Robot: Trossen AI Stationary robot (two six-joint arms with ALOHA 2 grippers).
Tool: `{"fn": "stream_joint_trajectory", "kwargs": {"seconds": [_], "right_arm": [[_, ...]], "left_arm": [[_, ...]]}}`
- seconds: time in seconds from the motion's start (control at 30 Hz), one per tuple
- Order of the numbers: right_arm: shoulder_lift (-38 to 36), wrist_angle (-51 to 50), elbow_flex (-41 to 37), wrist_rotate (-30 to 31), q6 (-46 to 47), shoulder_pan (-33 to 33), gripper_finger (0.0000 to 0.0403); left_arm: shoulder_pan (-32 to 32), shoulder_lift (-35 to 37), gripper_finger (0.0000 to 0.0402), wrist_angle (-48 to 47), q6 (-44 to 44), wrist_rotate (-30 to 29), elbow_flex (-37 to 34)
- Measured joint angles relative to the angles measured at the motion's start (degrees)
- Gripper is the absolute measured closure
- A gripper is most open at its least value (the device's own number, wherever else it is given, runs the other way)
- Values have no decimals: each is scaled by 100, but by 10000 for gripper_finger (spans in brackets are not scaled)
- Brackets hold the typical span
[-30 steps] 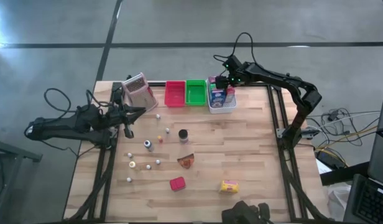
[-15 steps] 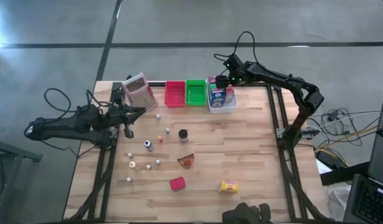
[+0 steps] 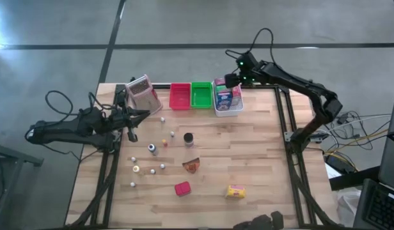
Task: Pick & Place Kitchen Items
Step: Put the yellow cereal box into the white bin
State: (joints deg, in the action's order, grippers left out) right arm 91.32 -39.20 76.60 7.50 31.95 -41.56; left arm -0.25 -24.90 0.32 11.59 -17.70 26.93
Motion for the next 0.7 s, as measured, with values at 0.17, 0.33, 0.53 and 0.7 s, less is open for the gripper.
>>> {"fn": "stream_joint_trajectory", "kwargs": {"seconds": [0.17, 0.33, 0.53, 0.7], "right_arm": [[-605, -86, 0, -30, -360, 240, 213], [-1248, -365, 2, -3, -545, 596, 223], [-1848, -864, 2, 17, -564, 1074, 233], [-2218, -1135, 2, 41, -530, 1428, 234]], "left_arm": [[1, 1, 362, 0, 1, 1, -1], [0, -1, 362, 0, 1, 1, -1], [1, -1, 362, 1, 1, -1, -1], [1, -1, 362, 1, -1, 1, -1]]}}
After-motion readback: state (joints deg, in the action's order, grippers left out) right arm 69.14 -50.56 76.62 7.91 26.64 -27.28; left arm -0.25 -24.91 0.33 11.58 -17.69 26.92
